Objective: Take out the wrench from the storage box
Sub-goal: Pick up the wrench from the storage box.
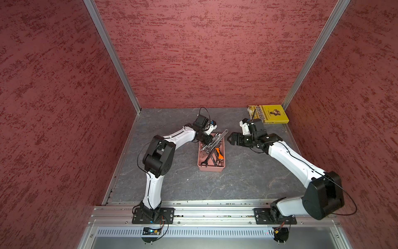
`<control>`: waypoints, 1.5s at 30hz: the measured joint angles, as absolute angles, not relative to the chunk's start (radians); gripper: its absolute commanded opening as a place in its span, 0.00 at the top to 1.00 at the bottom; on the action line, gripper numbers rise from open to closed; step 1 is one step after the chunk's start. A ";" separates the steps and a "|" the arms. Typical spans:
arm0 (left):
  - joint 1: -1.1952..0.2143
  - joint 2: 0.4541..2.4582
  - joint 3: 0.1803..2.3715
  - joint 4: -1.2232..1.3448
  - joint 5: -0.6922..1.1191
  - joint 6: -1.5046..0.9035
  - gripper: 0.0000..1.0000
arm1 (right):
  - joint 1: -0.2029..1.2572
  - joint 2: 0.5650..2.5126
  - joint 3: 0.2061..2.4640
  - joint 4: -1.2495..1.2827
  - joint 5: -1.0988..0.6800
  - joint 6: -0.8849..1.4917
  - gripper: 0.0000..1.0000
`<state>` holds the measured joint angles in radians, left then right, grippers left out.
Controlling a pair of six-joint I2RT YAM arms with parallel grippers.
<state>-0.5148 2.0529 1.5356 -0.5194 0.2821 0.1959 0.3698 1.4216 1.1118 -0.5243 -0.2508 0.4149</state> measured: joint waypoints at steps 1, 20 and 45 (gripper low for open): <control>-0.514 2.053 1.536 -0.521 0.282 0.196 0.82 | 0.370 1.424 1.112 -0.524 -0.252 0.415 0.02; -0.493 2.053 1.562 -0.551 0.263 0.215 0.98 | 0.369 1.446 1.119 -0.517 -0.266 0.415 0.02; -0.553 1.903 1.555 -0.569 0.119 0.196 1.00 | 0.369 1.446 1.119 -0.496 -0.270 0.416 0.01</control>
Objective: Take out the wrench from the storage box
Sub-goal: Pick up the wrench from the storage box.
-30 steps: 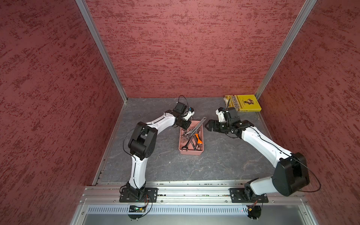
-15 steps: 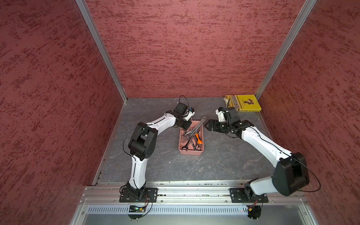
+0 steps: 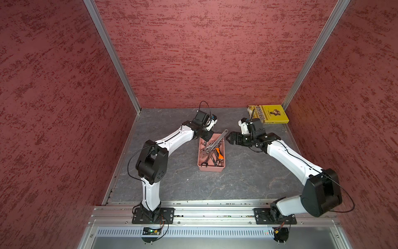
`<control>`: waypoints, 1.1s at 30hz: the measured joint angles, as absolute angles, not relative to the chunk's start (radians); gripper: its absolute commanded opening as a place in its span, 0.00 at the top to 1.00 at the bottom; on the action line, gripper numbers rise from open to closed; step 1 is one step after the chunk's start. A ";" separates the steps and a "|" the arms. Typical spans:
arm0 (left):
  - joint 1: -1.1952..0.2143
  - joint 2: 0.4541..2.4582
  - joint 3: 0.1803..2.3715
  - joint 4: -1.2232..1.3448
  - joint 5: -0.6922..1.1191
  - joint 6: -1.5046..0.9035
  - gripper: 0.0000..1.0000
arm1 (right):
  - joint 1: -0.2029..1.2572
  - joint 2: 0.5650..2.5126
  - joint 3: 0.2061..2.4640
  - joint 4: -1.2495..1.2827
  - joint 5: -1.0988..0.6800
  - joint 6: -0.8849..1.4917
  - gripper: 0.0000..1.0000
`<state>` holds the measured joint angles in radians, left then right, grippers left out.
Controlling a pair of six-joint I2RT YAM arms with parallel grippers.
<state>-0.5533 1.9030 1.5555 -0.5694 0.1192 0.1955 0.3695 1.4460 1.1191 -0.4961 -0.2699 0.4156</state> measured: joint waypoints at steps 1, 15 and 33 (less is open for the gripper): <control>-0.553 1.894 1.561 -0.581 0.115 0.183 1.00 | 0.369 1.446 1.119 -0.495 -0.272 0.417 0.01; -0.473 1.552 1.422 -0.747 0.135 -0.113 1.00 | 0.369 1.472 1.119 -0.457 -0.330 0.435 0.02; -0.303 1.638 1.068 -0.652 0.318 -0.224 1.00 | 0.376 1.491 1.119 -0.446 -0.355 0.439 0.02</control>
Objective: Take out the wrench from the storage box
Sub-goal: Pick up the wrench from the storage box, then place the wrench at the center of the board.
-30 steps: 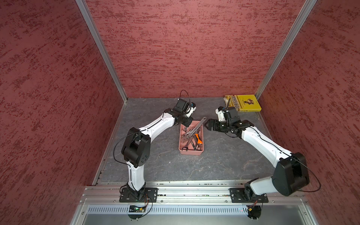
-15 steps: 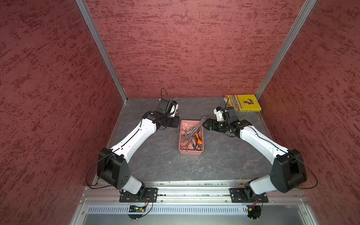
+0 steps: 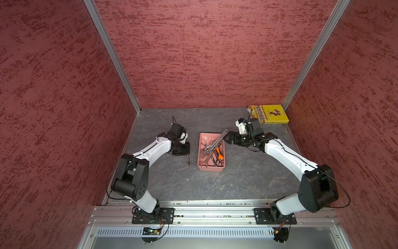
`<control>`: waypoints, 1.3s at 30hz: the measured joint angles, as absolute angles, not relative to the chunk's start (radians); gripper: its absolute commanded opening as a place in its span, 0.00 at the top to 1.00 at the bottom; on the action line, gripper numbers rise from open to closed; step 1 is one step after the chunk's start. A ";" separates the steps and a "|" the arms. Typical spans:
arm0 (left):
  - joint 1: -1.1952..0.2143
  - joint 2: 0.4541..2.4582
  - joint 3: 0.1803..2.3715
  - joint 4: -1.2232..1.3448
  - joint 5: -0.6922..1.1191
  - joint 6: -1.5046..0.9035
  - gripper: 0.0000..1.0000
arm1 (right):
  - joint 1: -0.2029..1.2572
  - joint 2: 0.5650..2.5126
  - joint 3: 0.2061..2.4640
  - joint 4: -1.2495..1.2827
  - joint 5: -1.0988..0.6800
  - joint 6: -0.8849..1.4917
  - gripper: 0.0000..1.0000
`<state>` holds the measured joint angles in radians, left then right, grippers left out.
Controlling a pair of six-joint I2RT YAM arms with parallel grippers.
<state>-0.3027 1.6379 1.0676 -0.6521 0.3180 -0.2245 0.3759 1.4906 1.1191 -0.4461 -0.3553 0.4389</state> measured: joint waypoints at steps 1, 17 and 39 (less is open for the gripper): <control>-0.301 1.651 1.068 -0.644 0.321 -0.220 1.00 | 0.376 1.490 1.119 -0.446 -0.355 0.439 0.02; -0.229 1.809 1.102 -0.605 0.378 -0.177 1.00 | 0.376 1.489 1.119 -0.450 -0.350 0.461 0.02; -0.189 1.861 1.126 -0.603 0.392 -0.161 0.81 | 0.377 1.489 1.119 -0.450 -0.344 0.471 0.02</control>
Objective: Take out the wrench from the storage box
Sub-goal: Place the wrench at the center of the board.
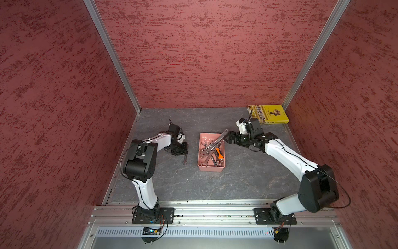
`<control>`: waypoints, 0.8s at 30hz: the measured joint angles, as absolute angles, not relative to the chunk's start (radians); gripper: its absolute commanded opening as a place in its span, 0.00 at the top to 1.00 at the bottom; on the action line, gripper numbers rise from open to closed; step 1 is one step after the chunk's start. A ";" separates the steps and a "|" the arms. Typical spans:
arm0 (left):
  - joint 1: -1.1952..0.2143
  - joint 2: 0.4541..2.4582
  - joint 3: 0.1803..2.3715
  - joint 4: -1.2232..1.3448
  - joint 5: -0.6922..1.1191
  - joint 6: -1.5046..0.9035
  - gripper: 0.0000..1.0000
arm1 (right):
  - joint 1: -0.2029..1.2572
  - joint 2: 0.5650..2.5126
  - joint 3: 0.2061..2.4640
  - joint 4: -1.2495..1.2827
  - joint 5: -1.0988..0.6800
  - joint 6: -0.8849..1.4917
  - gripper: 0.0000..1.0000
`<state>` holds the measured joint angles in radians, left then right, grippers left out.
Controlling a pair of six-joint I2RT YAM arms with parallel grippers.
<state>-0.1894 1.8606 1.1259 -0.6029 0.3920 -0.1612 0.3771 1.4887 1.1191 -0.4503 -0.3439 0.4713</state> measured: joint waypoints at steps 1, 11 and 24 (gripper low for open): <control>-0.187 1.861 1.126 -0.602 0.393 -0.160 0.81 | 0.377 1.489 1.119 -0.450 -0.344 0.471 0.01; -0.184 1.860 1.127 -0.603 0.403 -0.156 0.72 | 0.377 1.489 1.118 -0.450 -0.344 0.471 0.02; -0.356 1.626 1.232 -0.683 0.289 -0.193 0.55 | 0.377 1.420 1.096 -0.453 -0.335 0.464 0.02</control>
<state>-0.3561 1.6264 1.2320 -0.6834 0.2886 -0.1932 0.3767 1.4197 1.0958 -0.4526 -0.3347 0.4637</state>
